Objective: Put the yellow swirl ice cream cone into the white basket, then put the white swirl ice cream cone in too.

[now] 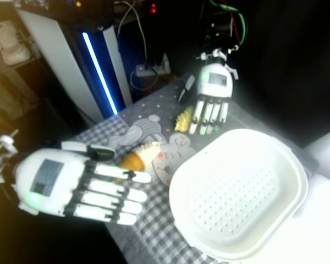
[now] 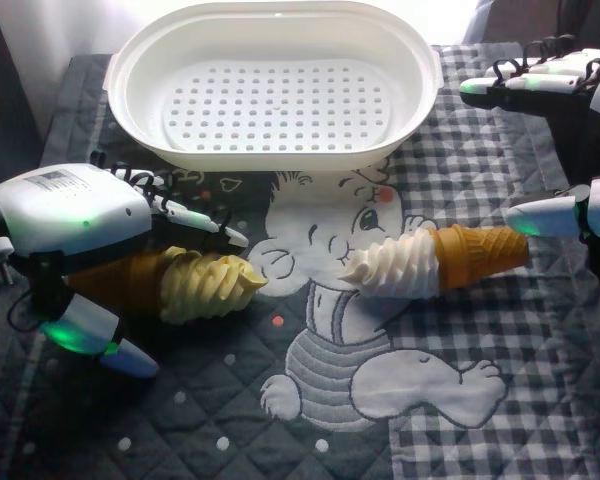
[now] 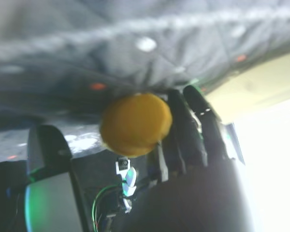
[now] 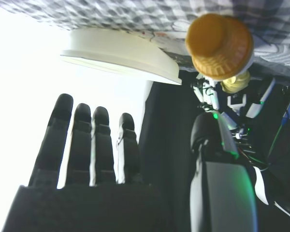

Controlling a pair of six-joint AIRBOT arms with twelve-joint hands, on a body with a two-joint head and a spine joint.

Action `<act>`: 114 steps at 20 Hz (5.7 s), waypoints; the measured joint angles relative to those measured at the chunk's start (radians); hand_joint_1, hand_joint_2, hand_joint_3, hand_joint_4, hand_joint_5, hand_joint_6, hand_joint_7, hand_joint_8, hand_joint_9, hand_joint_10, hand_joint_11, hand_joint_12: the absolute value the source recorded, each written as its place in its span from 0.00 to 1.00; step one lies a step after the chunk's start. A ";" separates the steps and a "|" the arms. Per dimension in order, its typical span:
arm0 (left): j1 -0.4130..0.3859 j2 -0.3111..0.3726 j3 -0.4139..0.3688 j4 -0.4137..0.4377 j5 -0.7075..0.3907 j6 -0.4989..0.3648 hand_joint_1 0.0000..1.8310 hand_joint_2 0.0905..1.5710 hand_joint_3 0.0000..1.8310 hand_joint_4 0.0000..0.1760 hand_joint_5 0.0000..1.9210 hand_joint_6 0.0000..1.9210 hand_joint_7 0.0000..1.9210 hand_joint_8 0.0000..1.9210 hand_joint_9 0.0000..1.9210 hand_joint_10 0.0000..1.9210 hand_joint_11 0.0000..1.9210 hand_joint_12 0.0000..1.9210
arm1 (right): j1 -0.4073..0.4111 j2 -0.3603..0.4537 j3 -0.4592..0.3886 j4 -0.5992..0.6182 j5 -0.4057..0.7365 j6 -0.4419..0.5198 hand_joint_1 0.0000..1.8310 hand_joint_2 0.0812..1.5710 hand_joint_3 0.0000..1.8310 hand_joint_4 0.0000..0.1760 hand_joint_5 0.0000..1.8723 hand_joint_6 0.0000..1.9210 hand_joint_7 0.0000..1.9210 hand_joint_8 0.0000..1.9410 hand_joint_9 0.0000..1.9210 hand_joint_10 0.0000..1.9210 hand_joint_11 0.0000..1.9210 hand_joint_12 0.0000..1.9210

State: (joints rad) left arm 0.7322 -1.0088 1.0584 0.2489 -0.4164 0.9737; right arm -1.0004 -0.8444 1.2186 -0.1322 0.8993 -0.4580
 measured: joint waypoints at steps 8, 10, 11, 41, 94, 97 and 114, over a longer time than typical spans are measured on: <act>0.010 -0.045 0.057 -0.151 -0.028 0.019 0.67 0.74 0.00 0.00 0.45 0.53 0.43 0.74 0.44 0.66 0.48 0.74 | 0.000 0.000 0.002 0.000 0.000 0.000 0.29 0.65 0.00 0.50 0.12 0.00 0.10 0.00 0.08 0.00 0.06 0.13; 0.005 -0.045 0.058 -0.150 -0.033 0.024 0.67 0.73 0.00 0.00 0.47 0.51 0.44 0.72 0.43 0.68 0.45 0.75 | 0.000 0.000 0.003 -0.002 0.002 0.000 0.30 0.66 0.00 0.55 0.12 0.00 0.10 0.00 0.08 0.00 0.05 0.13; -0.005 -0.043 0.060 -0.148 -0.027 0.027 0.67 0.72 0.00 0.00 0.48 0.49 0.46 0.69 0.46 0.65 0.46 0.72 | 0.000 0.000 0.003 -0.001 0.002 0.000 0.29 0.66 0.00 0.60 0.12 0.00 0.10 0.00 0.08 0.00 0.05 0.13; -0.399 -0.447 0.692 -0.271 0.324 0.007 0.53 0.58 0.00 0.01 0.29 0.00 0.36 0.00 0.37 0.06 0.19 0.49 | 0.000 -0.084 0.071 -0.022 0.005 0.021 0.32 0.65 0.00 0.50 0.16 0.00 0.14 0.00 0.14 0.00 0.08 0.16; 0.304 0.176 -0.112 -0.441 -0.703 -0.147 0.39 0.51 0.00 0.43 0.14 0.00 0.11 0.00 0.08 0.01 0.00 0.21 | 0.076 -0.165 0.093 -0.227 -0.056 0.139 0.74 0.68 0.00 0.00 0.57 0.38 0.51 0.50 0.48 0.60 0.36 0.70; 0.307 0.174 -0.112 -0.451 -0.709 -0.148 0.42 0.51 0.00 0.32 0.14 0.00 0.11 0.00 0.08 0.00 0.00 0.16 | 0.118 -0.121 0.106 -0.176 0.008 0.136 0.74 0.67 0.00 0.00 0.57 0.35 0.56 0.46 0.52 0.56 0.40 0.48; 0.350 0.143 -0.095 -0.460 -0.748 -0.201 0.46 0.50 0.00 0.18 0.16 0.00 0.11 0.00 0.10 0.00 0.00 0.33 | 0.524 -0.515 0.489 -0.284 -0.285 0.133 0.62 0.61 0.00 0.00 0.41 0.17 0.45 0.19 0.44 0.20 0.31 0.62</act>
State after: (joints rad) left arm 1.0821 -0.8658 0.9638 -0.2108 -1.1645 0.7731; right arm -0.4767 -1.3598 1.7077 -0.4164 0.6140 -0.3248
